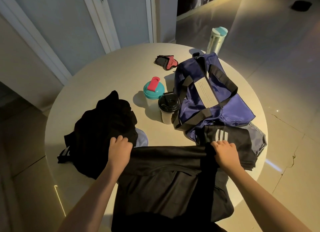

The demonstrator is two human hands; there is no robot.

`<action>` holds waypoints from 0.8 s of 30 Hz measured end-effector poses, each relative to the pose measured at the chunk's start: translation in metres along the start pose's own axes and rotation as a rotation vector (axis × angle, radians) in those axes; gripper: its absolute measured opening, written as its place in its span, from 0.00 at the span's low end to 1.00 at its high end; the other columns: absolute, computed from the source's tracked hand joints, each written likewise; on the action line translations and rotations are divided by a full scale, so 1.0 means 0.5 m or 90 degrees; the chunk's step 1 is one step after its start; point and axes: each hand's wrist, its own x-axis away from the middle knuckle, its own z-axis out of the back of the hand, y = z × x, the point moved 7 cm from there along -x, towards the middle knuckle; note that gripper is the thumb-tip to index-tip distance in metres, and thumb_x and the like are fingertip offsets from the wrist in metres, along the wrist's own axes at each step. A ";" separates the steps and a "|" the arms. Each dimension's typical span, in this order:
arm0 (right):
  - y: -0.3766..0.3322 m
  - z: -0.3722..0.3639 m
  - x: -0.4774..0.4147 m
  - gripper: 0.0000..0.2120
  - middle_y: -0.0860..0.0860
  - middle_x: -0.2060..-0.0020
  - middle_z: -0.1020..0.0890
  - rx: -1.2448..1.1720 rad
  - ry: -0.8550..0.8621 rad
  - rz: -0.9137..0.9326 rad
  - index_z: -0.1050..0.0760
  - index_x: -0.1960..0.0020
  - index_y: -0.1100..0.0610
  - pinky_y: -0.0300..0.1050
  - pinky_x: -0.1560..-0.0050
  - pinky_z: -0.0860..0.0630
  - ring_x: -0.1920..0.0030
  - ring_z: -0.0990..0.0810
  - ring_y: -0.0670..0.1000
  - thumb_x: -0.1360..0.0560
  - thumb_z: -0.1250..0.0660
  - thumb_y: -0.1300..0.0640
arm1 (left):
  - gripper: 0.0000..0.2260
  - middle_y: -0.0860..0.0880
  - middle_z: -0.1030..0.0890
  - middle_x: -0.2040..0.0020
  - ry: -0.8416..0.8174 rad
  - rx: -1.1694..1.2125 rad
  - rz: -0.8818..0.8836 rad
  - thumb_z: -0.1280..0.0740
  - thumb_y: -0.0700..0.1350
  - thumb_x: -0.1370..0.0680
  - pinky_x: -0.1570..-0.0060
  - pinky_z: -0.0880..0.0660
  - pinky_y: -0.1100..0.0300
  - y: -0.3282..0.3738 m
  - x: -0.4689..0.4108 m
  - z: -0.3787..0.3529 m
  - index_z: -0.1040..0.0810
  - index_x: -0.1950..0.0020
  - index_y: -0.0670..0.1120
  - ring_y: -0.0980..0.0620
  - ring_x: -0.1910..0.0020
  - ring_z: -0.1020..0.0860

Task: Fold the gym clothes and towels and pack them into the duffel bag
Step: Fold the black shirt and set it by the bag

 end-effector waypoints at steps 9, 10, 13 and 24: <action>0.100 0.067 0.010 0.02 0.57 0.62 0.23 -0.079 0.081 -0.131 0.23 0.59 0.61 0.45 0.64 0.42 0.58 0.26 0.60 0.31 0.31 0.63 | 0.07 0.51 0.23 0.47 0.075 0.204 0.047 0.37 0.44 0.22 0.44 0.31 0.57 -0.017 -0.033 0.042 0.28 0.45 0.49 0.51 0.44 0.25; 0.111 0.080 0.004 0.02 0.58 0.63 0.23 -0.096 0.099 -0.137 0.25 0.61 0.62 0.44 0.66 0.42 0.60 0.26 0.60 0.31 0.32 0.64 | 0.07 0.51 0.22 0.48 0.095 0.220 0.049 0.36 0.44 0.23 0.45 0.30 0.56 -0.015 -0.040 0.053 0.28 0.45 0.48 0.50 0.44 0.25; 0.141 0.116 -0.013 0.05 0.59 0.67 0.24 -0.143 0.142 -0.158 0.28 0.65 0.63 0.44 0.70 0.43 0.68 0.31 0.58 0.31 0.34 0.66 | 0.08 0.50 0.23 0.48 0.124 0.223 0.045 0.36 0.44 0.23 0.47 0.31 0.56 0.000 -0.064 0.083 0.27 0.44 0.47 0.49 0.45 0.26; 0.143 0.112 0.031 0.02 0.59 0.61 0.22 -0.283 0.237 -0.205 0.26 0.58 0.63 0.45 0.70 0.35 0.66 0.26 0.60 0.29 0.37 0.67 | 0.09 0.46 0.23 0.53 0.203 0.165 0.020 0.29 0.38 0.28 0.54 0.28 0.54 -0.001 -0.038 0.098 0.23 0.49 0.45 0.47 0.51 0.24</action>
